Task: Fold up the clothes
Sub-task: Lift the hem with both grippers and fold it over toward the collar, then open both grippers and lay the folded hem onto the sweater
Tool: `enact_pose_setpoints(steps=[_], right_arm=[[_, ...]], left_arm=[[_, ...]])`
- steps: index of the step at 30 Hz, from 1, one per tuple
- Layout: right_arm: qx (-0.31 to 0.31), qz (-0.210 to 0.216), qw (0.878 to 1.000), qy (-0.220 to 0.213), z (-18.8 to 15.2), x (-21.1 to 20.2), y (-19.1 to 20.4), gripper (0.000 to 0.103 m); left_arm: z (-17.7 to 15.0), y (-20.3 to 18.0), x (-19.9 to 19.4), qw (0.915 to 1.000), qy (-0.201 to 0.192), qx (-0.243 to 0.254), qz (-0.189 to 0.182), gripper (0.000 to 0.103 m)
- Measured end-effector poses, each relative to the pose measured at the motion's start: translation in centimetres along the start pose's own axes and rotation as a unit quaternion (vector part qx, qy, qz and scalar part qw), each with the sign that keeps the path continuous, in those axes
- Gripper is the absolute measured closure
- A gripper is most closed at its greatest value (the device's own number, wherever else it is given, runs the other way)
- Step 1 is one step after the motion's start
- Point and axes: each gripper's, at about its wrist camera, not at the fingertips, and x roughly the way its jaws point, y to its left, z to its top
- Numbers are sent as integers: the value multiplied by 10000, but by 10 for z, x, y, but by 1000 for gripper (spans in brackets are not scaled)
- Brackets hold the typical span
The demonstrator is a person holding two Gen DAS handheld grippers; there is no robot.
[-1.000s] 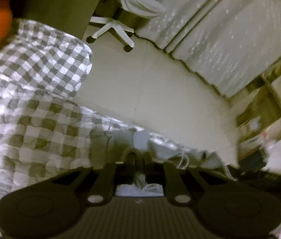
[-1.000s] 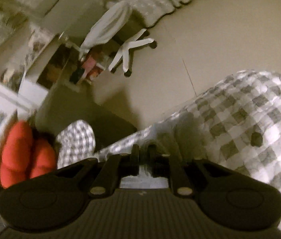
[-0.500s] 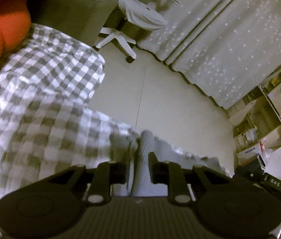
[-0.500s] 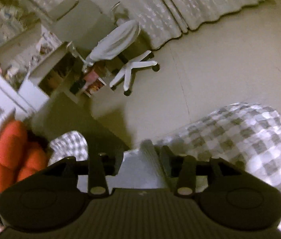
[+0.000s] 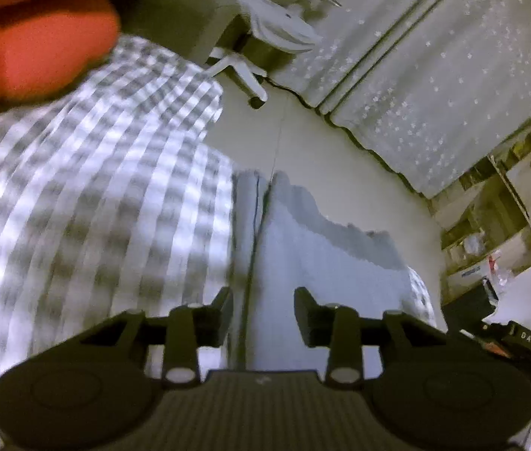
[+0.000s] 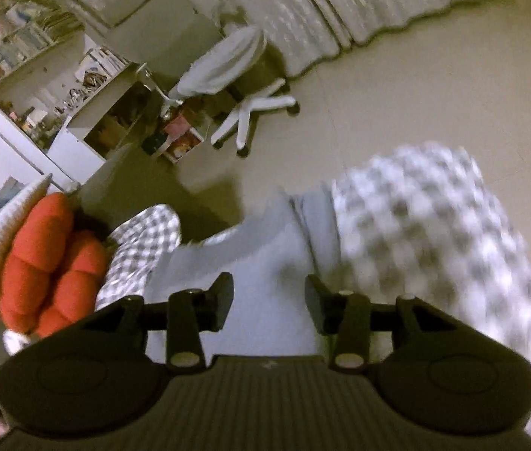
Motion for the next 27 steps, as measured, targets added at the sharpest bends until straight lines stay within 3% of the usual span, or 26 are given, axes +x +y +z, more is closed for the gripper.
enact_pose_setpoints(steps=[4, 8, 13, 15, 19, 27], right_arm=[[-89, -189, 9998, -52, -20, -13, -2, 57], [-356, -355, 9987, 62, -34, -6, -9, 57], [-761, 36, 9969, 216, -39, 5, 1, 57], [-960, -118, 9945, 399, -45, 13, 3, 57], [-1329, -439, 9888, 512, -49, 28, 9, 70], [-1151, -337, 9918, 451, -50, 29, 0, 68]], left_arm=[[-30, 2, -8, 10000, -85, -7, -40, 61], [-47, 4, 3, 9994, 29, 269, 227, 60], [-49, 1, 7, 9988, -51, 489, 47, 59], [-51, 0, 15, 9982, 68, 593, 100, 61], [-52, 1, 24, 9977, 203, 628, 144, 62], [-55, -2, 24, 9977, 141, 644, 168, 61]])
